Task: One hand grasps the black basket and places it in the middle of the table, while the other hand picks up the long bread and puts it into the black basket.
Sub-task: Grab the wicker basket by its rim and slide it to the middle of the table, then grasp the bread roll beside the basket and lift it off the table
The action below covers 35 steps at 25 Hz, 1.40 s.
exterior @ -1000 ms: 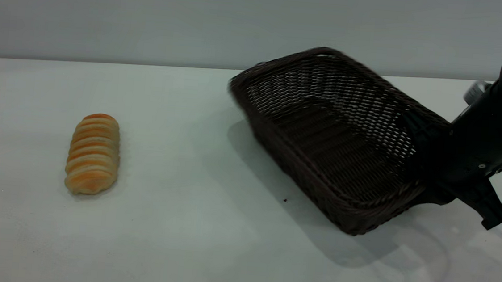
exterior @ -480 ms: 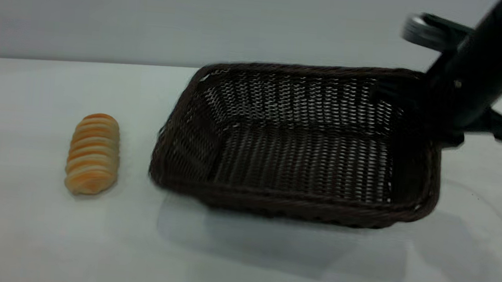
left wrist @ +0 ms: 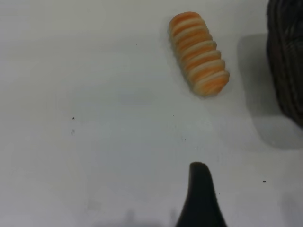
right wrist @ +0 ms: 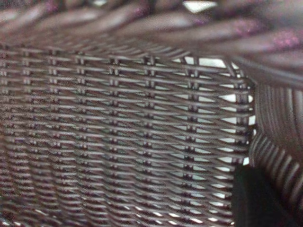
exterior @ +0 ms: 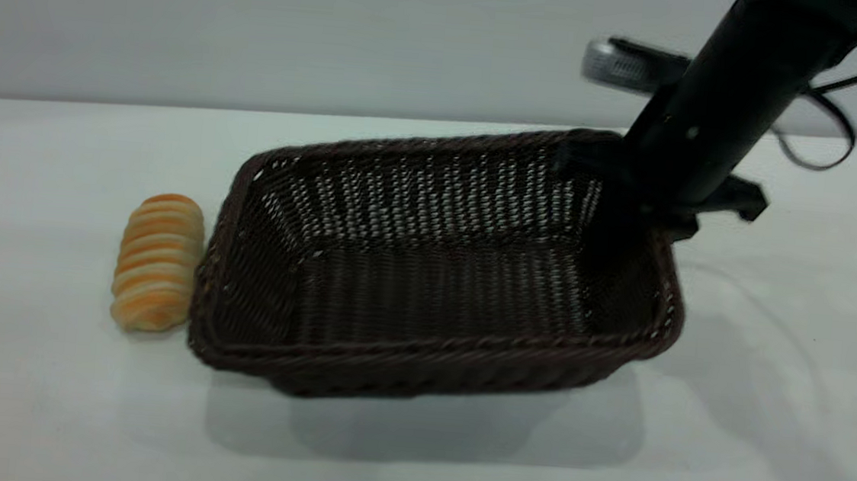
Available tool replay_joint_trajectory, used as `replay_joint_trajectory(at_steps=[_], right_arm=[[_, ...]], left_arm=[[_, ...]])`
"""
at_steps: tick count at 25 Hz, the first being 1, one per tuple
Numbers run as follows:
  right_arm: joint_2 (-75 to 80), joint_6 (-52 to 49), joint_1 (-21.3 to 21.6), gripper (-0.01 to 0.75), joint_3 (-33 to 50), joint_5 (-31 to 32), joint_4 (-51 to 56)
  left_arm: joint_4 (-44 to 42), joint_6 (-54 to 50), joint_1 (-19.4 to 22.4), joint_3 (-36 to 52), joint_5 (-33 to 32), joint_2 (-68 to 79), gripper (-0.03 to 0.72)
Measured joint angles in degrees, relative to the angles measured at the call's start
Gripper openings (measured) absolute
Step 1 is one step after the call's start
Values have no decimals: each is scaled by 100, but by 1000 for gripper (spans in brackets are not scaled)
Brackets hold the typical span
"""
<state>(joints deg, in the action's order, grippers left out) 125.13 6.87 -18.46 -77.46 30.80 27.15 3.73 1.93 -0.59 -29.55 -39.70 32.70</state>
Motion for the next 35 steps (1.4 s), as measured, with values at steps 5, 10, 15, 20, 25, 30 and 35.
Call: replay_joint_trajectory(at_steps=[5,10,15,20,25,30,35], right_arm=[[78,14,-12,187,-32,1,153],[7,14,72,421,-37,19,131],[-399,39,398,540,-37,590,97],[-1153,408,850,547,-37,1470,-203],[-1978,748,857,547,-37,2611,-1027],[-2793,713,400,547,153,3173,-1322],[-3665,466,-246,547,754,3177,-1566]], left_arm=[[0,0,0,0,0,0,586],[0,0,0,0,0,0,586],[-6,0,0,0,0,0,586],[22,-13,0,0,20,8,586],[87,23,0,-198,-199,712,586],[132,247,0,-934,-189,2084,586],[143,558,0,-1695,4,3557,586]])
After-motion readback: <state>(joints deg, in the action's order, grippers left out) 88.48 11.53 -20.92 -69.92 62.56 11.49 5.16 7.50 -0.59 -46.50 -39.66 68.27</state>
